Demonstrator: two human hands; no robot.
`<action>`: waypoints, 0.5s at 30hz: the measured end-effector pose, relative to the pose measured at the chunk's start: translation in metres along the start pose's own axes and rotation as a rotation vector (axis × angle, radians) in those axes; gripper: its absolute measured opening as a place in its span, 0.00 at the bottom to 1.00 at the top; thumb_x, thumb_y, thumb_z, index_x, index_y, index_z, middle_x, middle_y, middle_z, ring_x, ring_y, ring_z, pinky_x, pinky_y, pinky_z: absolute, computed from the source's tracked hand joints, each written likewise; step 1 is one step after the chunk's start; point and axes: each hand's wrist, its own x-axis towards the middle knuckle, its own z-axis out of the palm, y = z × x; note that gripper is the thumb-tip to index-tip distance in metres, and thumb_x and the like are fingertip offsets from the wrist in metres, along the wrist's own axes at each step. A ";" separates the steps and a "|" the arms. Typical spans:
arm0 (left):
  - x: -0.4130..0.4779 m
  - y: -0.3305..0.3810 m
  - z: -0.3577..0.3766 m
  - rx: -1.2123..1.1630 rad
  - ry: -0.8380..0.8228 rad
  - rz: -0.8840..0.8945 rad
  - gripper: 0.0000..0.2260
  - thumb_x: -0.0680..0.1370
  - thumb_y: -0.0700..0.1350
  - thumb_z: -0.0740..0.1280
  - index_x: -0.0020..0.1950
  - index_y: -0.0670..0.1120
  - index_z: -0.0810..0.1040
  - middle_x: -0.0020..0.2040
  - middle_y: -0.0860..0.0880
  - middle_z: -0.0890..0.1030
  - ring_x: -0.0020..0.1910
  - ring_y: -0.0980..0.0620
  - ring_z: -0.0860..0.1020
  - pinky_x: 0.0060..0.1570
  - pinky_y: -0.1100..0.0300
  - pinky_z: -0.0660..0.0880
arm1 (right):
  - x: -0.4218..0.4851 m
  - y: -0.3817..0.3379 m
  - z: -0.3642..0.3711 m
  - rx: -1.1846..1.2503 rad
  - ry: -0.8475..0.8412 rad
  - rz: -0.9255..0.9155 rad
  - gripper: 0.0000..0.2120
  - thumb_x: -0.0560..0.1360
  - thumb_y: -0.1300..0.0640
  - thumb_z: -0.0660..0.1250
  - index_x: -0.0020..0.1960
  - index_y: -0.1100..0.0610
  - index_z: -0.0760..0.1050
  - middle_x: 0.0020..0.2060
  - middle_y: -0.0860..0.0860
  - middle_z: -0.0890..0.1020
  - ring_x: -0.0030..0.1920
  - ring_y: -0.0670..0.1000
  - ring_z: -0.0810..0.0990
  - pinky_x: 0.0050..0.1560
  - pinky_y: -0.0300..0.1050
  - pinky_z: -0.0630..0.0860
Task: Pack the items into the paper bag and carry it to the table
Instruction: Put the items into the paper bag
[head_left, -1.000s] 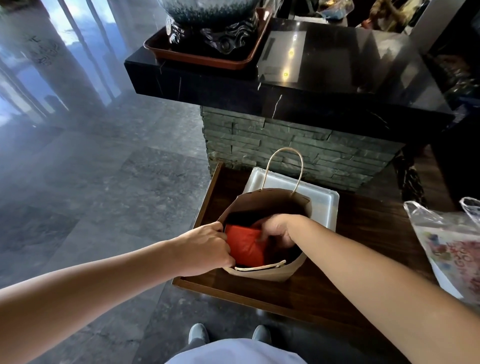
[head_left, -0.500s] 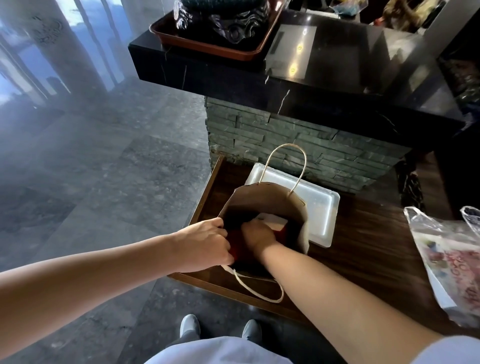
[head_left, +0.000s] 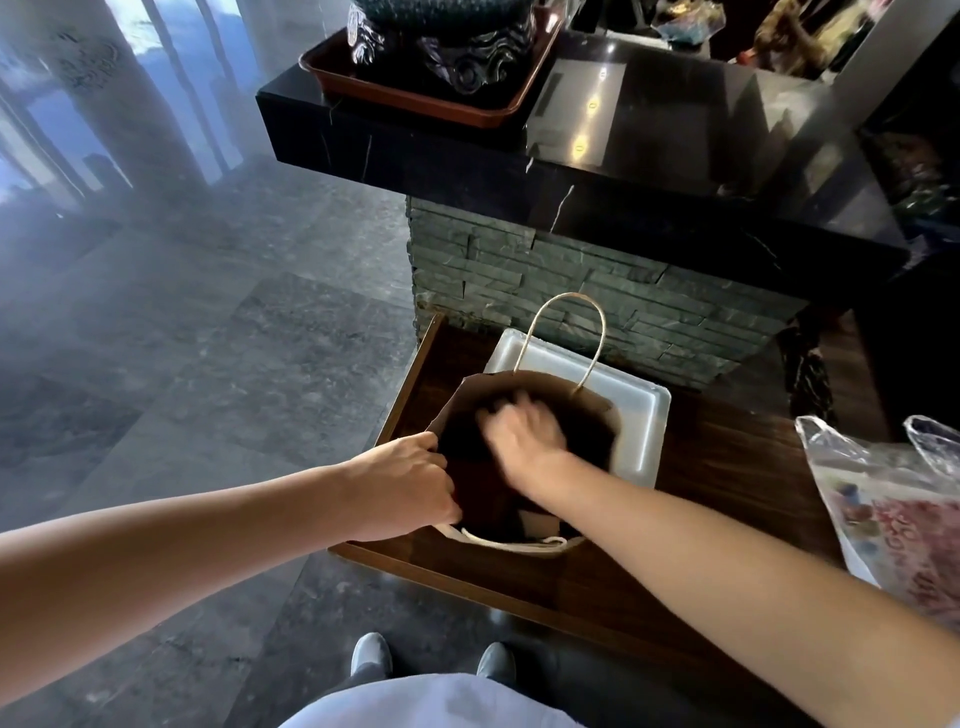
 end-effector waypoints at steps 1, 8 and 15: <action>0.000 0.001 0.000 -0.006 0.008 0.002 0.07 0.77 0.41 0.67 0.47 0.54 0.80 0.41 0.54 0.83 0.45 0.49 0.79 0.53 0.54 0.68 | -0.003 0.008 -0.006 0.005 0.021 0.018 0.19 0.74 0.60 0.66 0.65 0.56 0.73 0.59 0.58 0.78 0.62 0.62 0.74 0.56 0.54 0.73; 0.001 0.006 0.003 -0.031 0.055 0.011 0.07 0.76 0.41 0.69 0.45 0.53 0.80 0.39 0.54 0.83 0.43 0.49 0.80 0.53 0.54 0.71 | -0.018 0.034 0.011 0.104 -0.425 0.260 0.33 0.73 0.58 0.71 0.73 0.60 0.62 0.70 0.59 0.62 0.68 0.65 0.67 0.65 0.59 0.70; 0.004 0.004 0.002 -0.026 0.028 -0.001 0.08 0.75 0.41 0.70 0.48 0.54 0.81 0.41 0.54 0.84 0.45 0.49 0.81 0.54 0.53 0.70 | -0.024 0.028 -0.003 0.175 -0.372 0.254 0.25 0.70 0.51 0.72 0.65 0.59 0.74 0.62 0.59 0.75 0.58 0.61 0.78 0.50 0.51 0.78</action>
